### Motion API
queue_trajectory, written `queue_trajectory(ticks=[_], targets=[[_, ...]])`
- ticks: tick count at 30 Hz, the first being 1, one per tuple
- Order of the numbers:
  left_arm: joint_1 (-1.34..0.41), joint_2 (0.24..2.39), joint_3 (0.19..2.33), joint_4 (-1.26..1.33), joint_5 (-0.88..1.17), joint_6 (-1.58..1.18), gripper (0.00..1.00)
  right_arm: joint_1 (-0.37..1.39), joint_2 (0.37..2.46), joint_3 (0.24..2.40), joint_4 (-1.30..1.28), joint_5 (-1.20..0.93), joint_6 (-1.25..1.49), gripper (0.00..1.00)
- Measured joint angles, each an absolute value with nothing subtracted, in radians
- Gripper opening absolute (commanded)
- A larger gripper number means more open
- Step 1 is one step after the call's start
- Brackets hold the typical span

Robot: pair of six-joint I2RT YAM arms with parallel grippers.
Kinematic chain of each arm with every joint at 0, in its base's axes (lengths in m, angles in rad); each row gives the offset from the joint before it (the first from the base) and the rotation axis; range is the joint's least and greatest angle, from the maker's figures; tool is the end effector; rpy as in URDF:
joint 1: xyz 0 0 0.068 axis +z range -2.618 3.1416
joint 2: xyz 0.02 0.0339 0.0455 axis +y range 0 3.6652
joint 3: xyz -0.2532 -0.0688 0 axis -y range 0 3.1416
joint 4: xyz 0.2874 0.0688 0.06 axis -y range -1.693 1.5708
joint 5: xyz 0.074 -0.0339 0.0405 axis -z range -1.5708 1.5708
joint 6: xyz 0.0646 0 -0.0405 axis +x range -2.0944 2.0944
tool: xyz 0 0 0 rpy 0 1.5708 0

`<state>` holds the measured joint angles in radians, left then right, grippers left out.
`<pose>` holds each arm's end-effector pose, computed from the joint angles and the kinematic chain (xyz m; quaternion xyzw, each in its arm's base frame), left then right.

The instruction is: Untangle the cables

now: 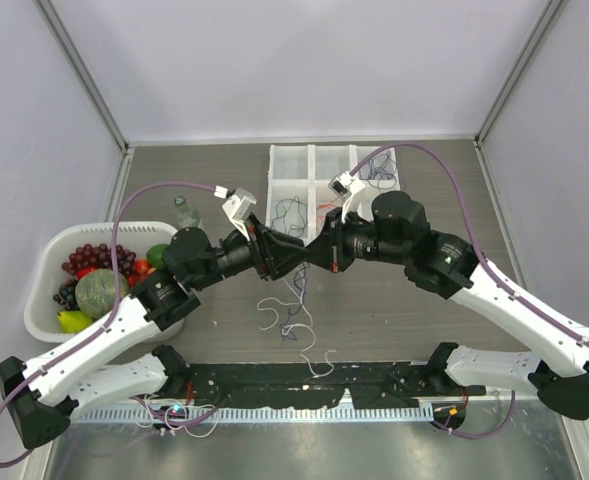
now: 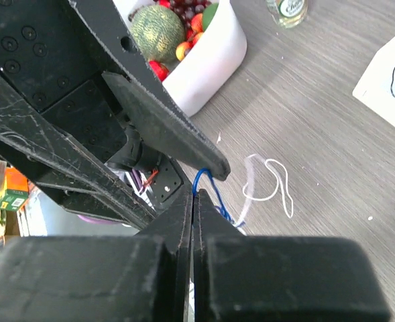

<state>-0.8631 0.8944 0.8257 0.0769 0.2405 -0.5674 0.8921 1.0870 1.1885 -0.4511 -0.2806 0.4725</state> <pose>0.1762 -0.2297 0.3522 0.1872 0.6789 -0.5260 0.4767 0.1806 0.2525 0.3798 -0.2474 0.7768 0.4469 0.3684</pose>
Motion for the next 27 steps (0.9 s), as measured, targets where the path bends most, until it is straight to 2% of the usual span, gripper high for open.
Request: queue_trajectory(ticks=[3, 9, 15, 21, 24, 27], targets=[[-0.862, 0.889, 0.842, 0.119, 0.266, -0.574, 0.45, 0.893, 1.087, 1.236, -0.468, -0.260, 0.472, 0.01], [-0.862, 0.775, 0.781, 0.057, 0.244, -0.595, 0.59, 0.904, 1.082, 1.253, -0.474, -0.233, 0.472, 0.01], [-0.862, 0.673, 0.773, -0.033, 0.207, -0.590, 0.61, 0.907, 1.078, 1.253, -0.464, -0.229, 0.491, 0.01], [-0.862, 0.740, 0.767, -0.027, 0.207, -0.580, 0.62, 0.907, 1.109, 1.302, -0.455, -0.232, 0.508, 0.01], [-0.862, 0.823, 0.768, 0.004, 0.207, -0.558, 0.59, 0.907, 1.126, 1.335, -0.443, -0.241, 0.515, 0.01], [-0.862, 0.917, 0.768, 0.022, 0.189, -0.543, 0.48, 0.907, 1.134, 1.366, -0.441, -0.253, 0.524, 0.01]])
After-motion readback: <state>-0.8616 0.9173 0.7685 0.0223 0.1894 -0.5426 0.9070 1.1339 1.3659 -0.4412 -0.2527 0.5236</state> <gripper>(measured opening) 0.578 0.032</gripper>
